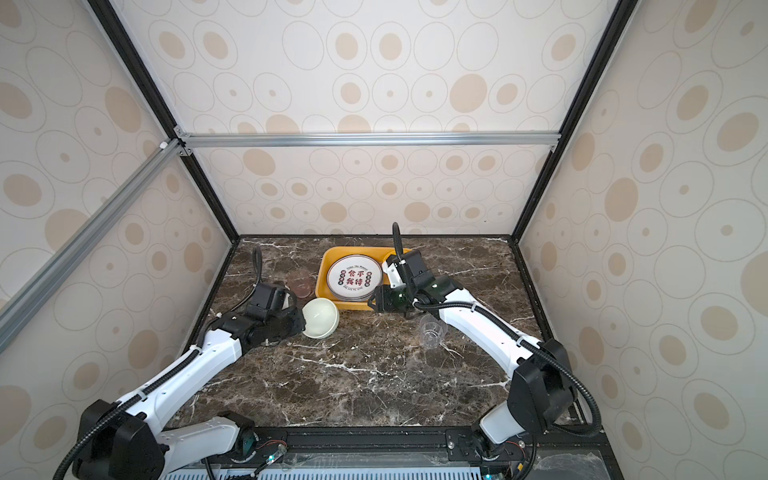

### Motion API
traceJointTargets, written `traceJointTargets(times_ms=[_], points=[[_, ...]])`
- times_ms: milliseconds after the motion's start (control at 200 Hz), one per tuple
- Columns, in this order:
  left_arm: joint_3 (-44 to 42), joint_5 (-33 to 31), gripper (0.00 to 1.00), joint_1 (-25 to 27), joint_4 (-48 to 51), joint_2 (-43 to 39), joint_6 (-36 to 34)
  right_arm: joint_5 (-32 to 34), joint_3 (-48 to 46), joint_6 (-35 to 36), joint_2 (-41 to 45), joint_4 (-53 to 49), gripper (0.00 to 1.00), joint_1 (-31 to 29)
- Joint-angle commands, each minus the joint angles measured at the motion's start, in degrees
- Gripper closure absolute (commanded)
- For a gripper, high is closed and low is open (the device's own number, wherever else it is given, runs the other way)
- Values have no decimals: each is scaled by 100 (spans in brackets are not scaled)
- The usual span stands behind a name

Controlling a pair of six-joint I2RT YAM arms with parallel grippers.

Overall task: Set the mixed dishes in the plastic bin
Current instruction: 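Lift the white bowl with the left gripper toward the right gripper, then grasp the white bowl rim with the right gripper and open the left gripper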

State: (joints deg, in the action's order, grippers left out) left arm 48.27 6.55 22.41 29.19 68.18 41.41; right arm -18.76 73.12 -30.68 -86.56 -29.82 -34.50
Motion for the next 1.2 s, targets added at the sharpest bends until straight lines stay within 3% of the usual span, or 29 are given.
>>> traceJointTargets(times_ms=[0, 390, 815, 910, 1195], points=[[487, -8, 100, 256, -249, 157, 159, 196, 234, -123, -167, -474, 48, -47], [1229, -144, 100, 994, -397, 902, 254, 622, 957, -244, -635, -998, 47, -188], [1527, -103, 100, 1188, -500, 1130, 292, 678, 1498, -303, -1253, -1188, 49, -394], [1560, -93, 100, 1188, -528, 1135, 305, 690, 1608, -316, -1398, -1228, 53, -434], [1611, -75, 99, 1204, -562, 1095, 347, 888, 1723, -282, -1500, -1279, 83, -470]])
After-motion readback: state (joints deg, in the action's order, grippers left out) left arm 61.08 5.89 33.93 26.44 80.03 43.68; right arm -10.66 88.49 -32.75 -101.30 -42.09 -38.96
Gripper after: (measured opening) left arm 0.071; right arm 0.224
